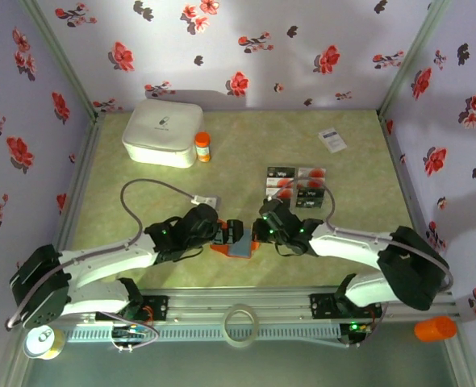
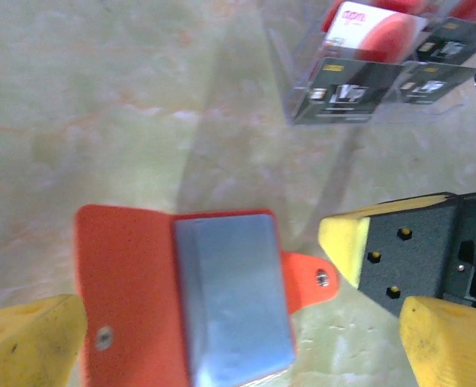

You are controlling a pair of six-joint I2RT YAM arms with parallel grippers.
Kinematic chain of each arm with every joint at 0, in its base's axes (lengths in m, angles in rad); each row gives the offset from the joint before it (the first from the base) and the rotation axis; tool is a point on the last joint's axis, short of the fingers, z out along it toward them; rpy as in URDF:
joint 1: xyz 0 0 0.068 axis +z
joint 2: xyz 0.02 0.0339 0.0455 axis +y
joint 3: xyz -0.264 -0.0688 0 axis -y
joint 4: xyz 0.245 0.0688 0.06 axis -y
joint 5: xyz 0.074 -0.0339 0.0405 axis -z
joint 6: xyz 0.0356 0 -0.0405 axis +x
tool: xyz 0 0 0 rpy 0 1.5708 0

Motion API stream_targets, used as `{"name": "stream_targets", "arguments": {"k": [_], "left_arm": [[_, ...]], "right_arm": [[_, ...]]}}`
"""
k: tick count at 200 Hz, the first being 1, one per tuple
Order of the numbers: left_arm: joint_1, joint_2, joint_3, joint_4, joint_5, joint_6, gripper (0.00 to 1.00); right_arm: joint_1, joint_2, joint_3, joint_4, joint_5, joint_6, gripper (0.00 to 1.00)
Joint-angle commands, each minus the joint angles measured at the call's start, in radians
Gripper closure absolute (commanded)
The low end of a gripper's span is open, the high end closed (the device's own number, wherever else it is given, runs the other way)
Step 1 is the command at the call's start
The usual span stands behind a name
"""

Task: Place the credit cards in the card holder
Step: Flip over the card slot in the card holder.

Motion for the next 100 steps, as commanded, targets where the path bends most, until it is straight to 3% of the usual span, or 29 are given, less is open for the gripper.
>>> {"name": "stream_targets", "arguments": {"k": [1, 53, 100], "left_arm": [[-0.012, 0.047, 0.036, 0.079, 0.057, -0.011, 0.0], [-0.012, 0.123, 0.001, 0.173, 0.062, -0.07, 0.0], [-0.012, 0.097, -0.086, 0.194, 0.011, -0.111, 0.0]], "right_arm": [[-0.006, -0.06, -0.045, -0.008, 0.008, 0.03, 1.0], [0.002, -0.154, -0.11, 0.024, -0.017, 0.084, 1.0], [0.052, -0.125, -0.095, 0.054, -0.01, 0.101, 1.0]]}}
